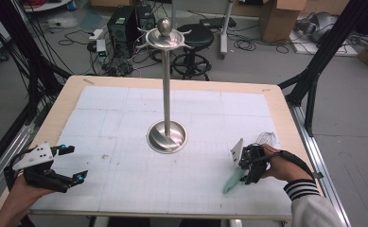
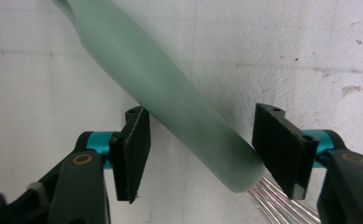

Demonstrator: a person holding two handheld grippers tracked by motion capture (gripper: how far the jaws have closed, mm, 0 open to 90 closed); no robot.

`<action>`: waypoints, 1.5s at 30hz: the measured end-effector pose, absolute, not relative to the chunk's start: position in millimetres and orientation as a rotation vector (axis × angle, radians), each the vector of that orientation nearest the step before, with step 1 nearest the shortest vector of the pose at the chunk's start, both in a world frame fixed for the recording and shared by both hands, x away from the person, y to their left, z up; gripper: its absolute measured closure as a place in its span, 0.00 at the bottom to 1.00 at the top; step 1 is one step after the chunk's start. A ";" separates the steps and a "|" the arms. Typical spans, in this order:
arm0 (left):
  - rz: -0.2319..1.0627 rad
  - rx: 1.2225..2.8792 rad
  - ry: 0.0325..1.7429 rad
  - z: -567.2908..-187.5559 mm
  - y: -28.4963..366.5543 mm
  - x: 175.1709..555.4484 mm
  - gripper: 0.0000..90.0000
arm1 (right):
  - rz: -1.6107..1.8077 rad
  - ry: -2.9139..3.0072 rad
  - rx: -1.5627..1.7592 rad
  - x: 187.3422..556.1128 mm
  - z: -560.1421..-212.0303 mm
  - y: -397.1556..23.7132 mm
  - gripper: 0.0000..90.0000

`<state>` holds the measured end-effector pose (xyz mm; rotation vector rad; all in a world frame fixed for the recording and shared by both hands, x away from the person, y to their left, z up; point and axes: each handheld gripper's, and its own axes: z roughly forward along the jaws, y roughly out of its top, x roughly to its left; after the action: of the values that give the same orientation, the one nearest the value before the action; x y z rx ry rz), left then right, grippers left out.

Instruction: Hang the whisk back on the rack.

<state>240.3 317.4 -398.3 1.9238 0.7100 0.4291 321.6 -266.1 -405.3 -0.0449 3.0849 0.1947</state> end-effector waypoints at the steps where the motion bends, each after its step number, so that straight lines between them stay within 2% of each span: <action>1: 0.429 1.922 0.710 -398.2 317.3 240.3 0.02 | 0.193 3.085 -0.044 321.5 -405.4 -265.7 0.45; 6: 0.429 1.921 0.709 -397.6 317.2 240.4 0.02 | 0.177 3.080 -0.069 321.8 -403.4 -264.3 0.54; 12: 0.430 1.925 0.706 -397.2 316.5 240.5 0.02 | 0.152 3.079 -0.086 321.4 -402.8 -263.5 0.60; 18: 0.429 1.922 0.706 -397.1 315.9 241.1 0.02 | 0.139 3.098 -0.092 322.7 -401.6 -260.9 0.77; 26: 0.422 1.926 0.696 -397.3 313.0 242.7 0.02 | 0.158 3.099 -0.046 322.5 -396.4 -261.0 0.78; 45: 0.425 1.916 0.697 -395.4 315.0 242.5 0.02 | 0.488 3.098 0.002 320.6 -359.5 -263.7 0.78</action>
<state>242.5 315.0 -395.4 1.9165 0.6967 0.4245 320.6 -263.7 -359.5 0.0025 3.0985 0.4876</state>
